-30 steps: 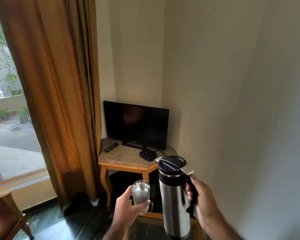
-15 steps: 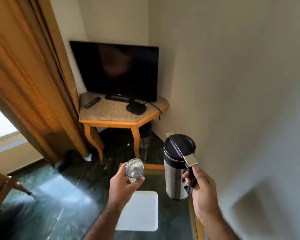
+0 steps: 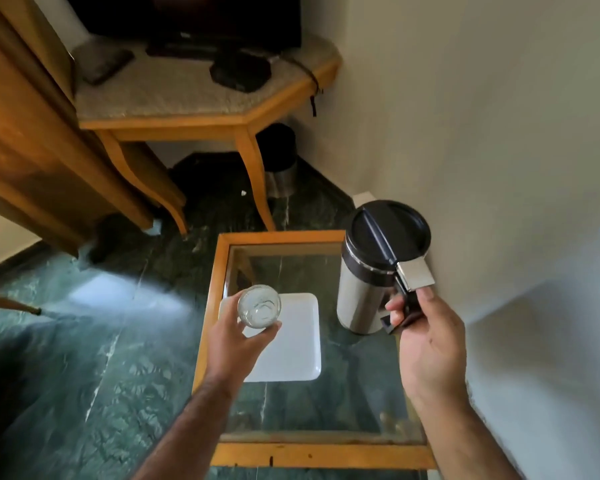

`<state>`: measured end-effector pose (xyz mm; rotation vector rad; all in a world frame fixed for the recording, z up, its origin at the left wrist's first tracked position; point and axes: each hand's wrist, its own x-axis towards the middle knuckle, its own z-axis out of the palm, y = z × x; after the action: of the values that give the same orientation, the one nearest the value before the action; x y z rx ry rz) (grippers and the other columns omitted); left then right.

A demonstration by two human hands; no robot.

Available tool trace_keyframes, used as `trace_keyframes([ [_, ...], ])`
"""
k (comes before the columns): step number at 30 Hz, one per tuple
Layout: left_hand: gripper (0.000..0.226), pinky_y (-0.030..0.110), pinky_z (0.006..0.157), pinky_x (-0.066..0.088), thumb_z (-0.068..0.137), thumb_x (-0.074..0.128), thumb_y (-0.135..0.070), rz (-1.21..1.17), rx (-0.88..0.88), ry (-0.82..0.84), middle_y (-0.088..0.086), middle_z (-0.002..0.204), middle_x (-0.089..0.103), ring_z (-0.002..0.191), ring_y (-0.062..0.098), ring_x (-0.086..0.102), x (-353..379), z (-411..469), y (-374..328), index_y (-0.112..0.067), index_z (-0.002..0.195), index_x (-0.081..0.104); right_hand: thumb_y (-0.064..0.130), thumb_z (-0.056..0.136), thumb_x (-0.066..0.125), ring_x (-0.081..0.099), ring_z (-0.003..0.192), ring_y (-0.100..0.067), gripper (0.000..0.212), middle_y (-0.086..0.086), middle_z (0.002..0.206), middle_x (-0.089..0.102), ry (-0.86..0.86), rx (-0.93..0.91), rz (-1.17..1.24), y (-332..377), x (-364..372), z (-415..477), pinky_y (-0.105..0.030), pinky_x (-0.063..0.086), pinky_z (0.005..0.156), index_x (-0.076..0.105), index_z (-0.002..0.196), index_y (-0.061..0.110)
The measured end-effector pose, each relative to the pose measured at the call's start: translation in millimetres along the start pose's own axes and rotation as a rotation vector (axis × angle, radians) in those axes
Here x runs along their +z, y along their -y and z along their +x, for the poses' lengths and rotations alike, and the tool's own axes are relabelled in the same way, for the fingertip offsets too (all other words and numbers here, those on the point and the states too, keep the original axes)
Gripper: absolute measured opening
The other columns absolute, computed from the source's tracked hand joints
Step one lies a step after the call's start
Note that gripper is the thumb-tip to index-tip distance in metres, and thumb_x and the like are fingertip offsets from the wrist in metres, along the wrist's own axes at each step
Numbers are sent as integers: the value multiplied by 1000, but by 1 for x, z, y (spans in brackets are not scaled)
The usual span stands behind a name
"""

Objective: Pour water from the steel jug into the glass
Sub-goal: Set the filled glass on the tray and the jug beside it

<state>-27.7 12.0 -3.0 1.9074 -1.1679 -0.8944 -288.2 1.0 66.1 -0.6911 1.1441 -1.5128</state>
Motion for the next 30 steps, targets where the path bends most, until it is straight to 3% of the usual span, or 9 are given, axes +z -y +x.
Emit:
trace_keyframes([
  [4, 65, 11, 83, 59, 71, 100, -15, 3, -34, 20, -13, 116, 73, 112, 21, 73, 26, 12, 47, -33, 124, 67, 40, 96, 56, 57, 71, -19, 34, 2, 72, 73, -19, 3, -37, -48, -19, 9, -37, 44, 73, 82, 81, 23],
  [5, 65, 19, 88, 62, 72, 100, -14, 4, -39, 29, -10, 117, 72, 114, 22, 72, 33, 15, 59, -30, 125, 67, 39, 96, 56, 57, 71, -19, 35, 2, 72, 73, -23, 8, -34, -61, -24, 10, -38, 45, 73, 82, 80, 23],
  [8, 67, 44, 101, 63, 73, 99, -14, -2, -82, 42, -3, 122, 73, 117, 26, 72, 49, 21, 82, -28, 129, 66, 38, 95, 55, 58, 68, -17, 35, 3, 70, 73, -30, 11, -15, -87, -36, 13, -32, 47, 70, 82, 80, 22],
  [11, 69, 48, 104, 61, 73, 99, -16, 9, -119, 32, -1, 125, 73, 119, 26, 69, 64, 28, 99, -26, 132, 66, 36, 94, 53, 59, 66, -15, 36, 4, 67, 73, -43, 7, -10, -109, -43, 14, -25, 50, 67, 83, 77, 23],
  [19, 70, 48, 105, 57, 77, 97, -22, 17, -176, 45, 1, 132, 72, 123, 25, 67, 86, 32, 127, -24, 138, 63, 36, 92, 51, 60, 65, -13, 37, 6, 65, 72, -53, 35, 20, -137, -57, 12, -23, 52, 68, 81, 73, 24],
  [21, 70, 35, 97, 59, 77, 97, -20, 9, -191, 43, 0, 131, 72, 122, 24, 67, 89, 29, 133, -24, 138, 63, 35, 91, 51, 61, 65, -14, 37, 6, 64, 72, -52, 46, 23, -142, -60, 12, -24, 52, 68, 81, 72, 24],
  [23, 70, 16, 84, 53, 77, 97, -21, -12, -209, 44, -1, 130, 72, 120, 22, 66, 90, 27, 138, -25, 138, 63, 36, 90, 51, 61, 65, -15, 37, 5, 64, 72, -57, 60, 20, -145, -63, 12, -28, 51, 71, 80, 70, 23],
  [24, 70, 13, 82, 49, 77, 97, -21, -27, -220, 42, -2, 130, 72, 120, 21, 66, 90, 26, 140, -26, 138, 63, 36, 90, 52, 60, 65, -16, 37, 4, 63, 72, -61, 67, 19, -146, -65, 12, -30, 49, 72, 80, 70, 22],
  [30, 69, 15, 83, 47, 76, 98, -25, -62, -248, 31, -9, 127, 72, 122, 19, 65, 92, 26, 152, -32, 135, 62, 36, 89, 53, 61, 66, -18, 36, 1, 63, 72, -70, 75, 37, -152, -70, 10, -30, 50, 71, 78, 68, 22],
])
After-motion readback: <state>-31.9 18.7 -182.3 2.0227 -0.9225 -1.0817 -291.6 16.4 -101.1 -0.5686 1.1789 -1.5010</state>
